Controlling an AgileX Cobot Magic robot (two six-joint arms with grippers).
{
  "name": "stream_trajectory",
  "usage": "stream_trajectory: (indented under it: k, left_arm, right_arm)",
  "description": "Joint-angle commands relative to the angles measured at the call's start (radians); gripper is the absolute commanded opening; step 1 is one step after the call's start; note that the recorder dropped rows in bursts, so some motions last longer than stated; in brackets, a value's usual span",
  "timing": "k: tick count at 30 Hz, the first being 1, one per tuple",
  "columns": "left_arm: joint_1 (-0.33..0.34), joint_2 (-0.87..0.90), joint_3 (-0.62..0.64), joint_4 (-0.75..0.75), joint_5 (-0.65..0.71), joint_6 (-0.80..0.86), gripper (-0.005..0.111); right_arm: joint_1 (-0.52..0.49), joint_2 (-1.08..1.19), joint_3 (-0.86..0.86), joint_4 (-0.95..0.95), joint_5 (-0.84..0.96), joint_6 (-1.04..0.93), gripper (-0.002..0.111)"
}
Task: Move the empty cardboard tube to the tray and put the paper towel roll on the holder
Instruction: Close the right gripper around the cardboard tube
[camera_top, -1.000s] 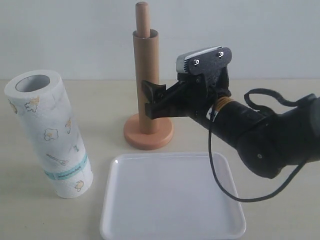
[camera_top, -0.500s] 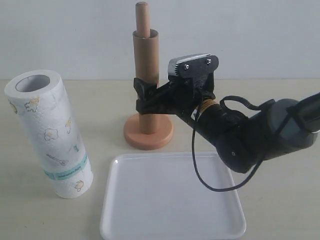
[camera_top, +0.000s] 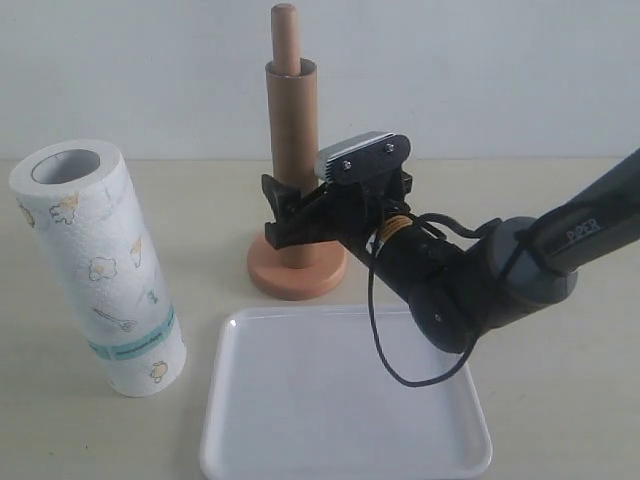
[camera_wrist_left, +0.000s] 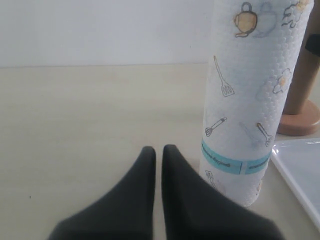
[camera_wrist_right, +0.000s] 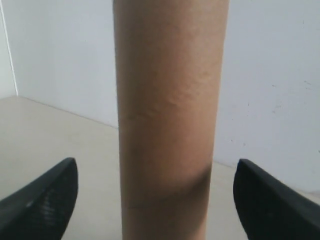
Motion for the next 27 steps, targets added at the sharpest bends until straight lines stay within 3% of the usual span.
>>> stream_trajectory:
  k: [1,7,17,20,27]
  left_arm:
    - [0.003,-0.002,0.004,-0.005,0.001,0.001,0.004]
    - [0.003,-0.002,0.004,-0.005,0.001,0.001,0.004]
    - [0.003,-0.002,0.004,-0.005,0.001,0.001,0.004]
    - [0.003,-0.002,0.004,-0.005,0.001,0.001,0.004]
    - [0.003,-0.002,0.004,-0.005,0.001,0.001,0.004]
  right_arm:
    - [-0.003,0.004,-0.025,0.002,0.002,-0.014,0.079]
    - [-0.003,0.004,-0.069,0.002,0.071,-0.014,0.079]
    - [-0.003,0.051,-0.079,0.005,0.036,-0.010,0.077]
    - [-0.003,0.065,-0.079,0.005,0.021,-0.008,0.063]
    - [-0.003,0.062,-0.079,0.005,0.009,-0.014,0.013]
